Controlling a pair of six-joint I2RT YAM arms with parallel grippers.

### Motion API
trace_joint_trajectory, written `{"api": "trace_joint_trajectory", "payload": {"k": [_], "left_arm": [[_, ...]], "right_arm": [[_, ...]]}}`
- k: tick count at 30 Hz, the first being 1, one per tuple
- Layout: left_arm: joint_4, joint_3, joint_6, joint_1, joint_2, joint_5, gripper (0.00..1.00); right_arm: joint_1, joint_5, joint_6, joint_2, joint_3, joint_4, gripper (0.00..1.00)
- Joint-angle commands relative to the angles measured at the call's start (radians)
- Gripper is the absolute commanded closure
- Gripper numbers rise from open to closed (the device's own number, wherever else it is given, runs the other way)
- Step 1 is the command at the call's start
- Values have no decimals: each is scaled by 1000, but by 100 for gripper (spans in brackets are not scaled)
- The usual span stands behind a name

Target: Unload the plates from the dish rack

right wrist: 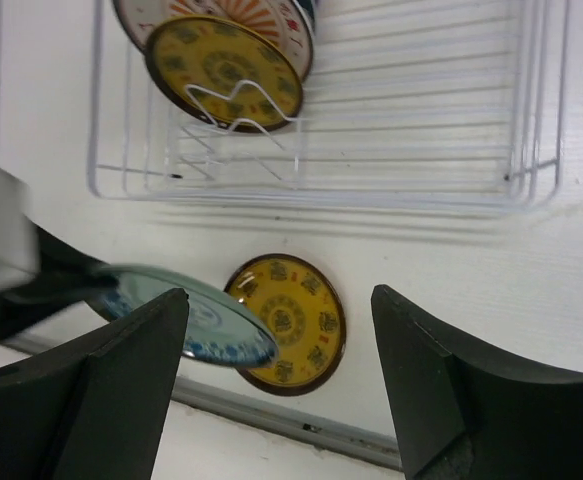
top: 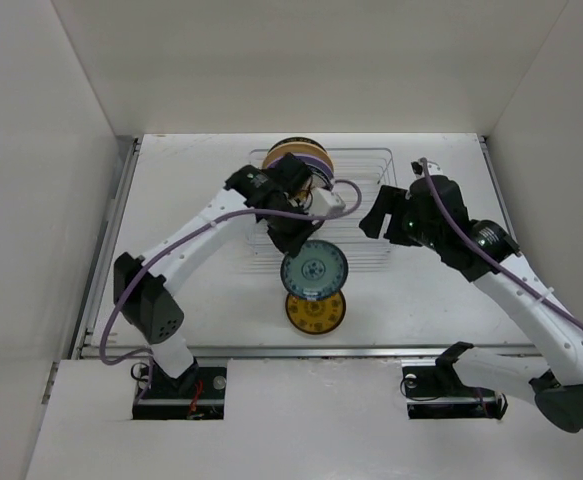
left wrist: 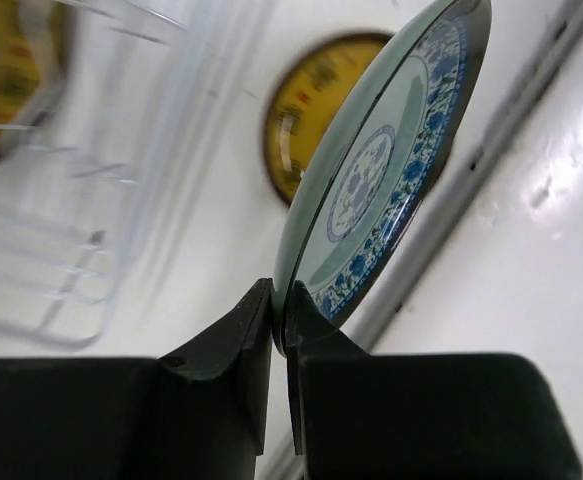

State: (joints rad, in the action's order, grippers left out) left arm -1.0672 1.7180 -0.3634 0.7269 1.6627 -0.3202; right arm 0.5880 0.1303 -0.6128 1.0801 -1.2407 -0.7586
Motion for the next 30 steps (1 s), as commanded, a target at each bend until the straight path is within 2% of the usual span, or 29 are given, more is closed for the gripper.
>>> {"api": "trace_joint_trajectory", "payload": {"k": [1,11,16,17,24,26,29,30], "left_arm": [[21,-80,-9,46,52,-65,100],[65,-90,-9,94,180,-47,100],[88,-121,-22,94,200,-3,91],[88,-121,-22,94,200,-3,82],[88,-130,-31,103,218,4,61],[73,-120,-31,103,218,13,53],[32,-92,-31,103,218,13,31],[32,-81,-40,103,218,13,29]], "right_arm": [[-2,110,-47,9,-13,-84,20],[-2,131,-58,-55,30,-94,20],[-2,140,-58,-46,30,-94,19],[-2,140,-58,-46,30,-94,19],[-2,158,-47,-28,21,-94,19],[-2,158,-47,-28,12,-94,19],[-2,158,-38,-19,12,-94,19],[-2,158,-38,-19,12,-94,19]]}}
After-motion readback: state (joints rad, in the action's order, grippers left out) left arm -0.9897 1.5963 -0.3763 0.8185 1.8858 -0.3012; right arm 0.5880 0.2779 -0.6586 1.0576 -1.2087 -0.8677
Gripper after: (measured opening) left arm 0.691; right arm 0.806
